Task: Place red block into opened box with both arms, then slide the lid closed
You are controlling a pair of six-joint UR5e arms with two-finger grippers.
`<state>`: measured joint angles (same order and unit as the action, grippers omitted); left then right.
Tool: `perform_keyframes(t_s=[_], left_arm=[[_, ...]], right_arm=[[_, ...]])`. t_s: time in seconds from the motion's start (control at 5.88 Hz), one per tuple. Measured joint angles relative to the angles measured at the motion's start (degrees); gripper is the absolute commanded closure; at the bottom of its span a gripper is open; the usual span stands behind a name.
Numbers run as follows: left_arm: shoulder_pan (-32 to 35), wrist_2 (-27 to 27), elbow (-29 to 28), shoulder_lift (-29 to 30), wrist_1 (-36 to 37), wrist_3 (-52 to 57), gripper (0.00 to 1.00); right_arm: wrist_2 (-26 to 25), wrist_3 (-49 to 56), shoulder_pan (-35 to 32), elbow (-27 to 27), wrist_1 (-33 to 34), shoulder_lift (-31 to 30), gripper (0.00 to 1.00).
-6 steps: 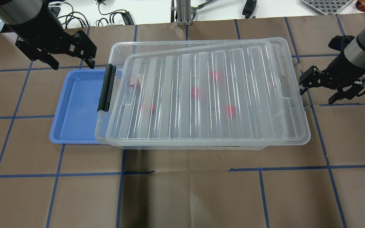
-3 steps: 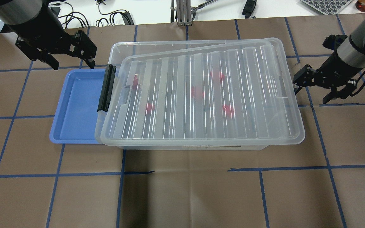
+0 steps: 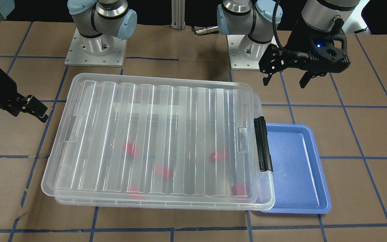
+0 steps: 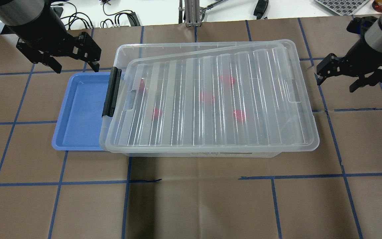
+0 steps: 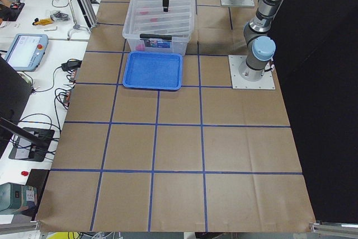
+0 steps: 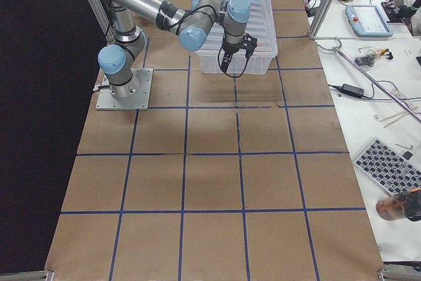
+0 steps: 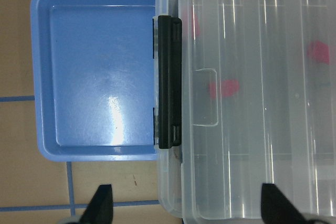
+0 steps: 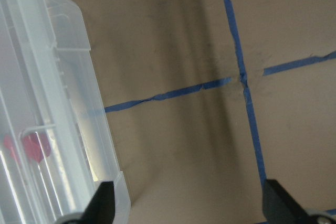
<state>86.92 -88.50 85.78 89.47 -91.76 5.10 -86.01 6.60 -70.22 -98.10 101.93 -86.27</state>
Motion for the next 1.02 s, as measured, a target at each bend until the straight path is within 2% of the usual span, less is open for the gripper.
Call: perform_keyframes(t_s=[0.34,0.68,1.02], left_arm=[[0.0,0.0,0.0,0.0,0.0,0.0,0.02],[0.0,0.0,0.0,0.0,0.0,0.0,0.01],[0.0,0.0,0.0,0.0,0.0,0.0,0.01]], right_arm=[[-0.6,1.0,-1.0,6.8,-6.2,-2.1,0.00],[-0.8,-2.9,-8.7,14.1,-13.3,-1.7,0.00],[-0.9,-10.9,-16.4,18.4,-15.9,0.5,0.00]])
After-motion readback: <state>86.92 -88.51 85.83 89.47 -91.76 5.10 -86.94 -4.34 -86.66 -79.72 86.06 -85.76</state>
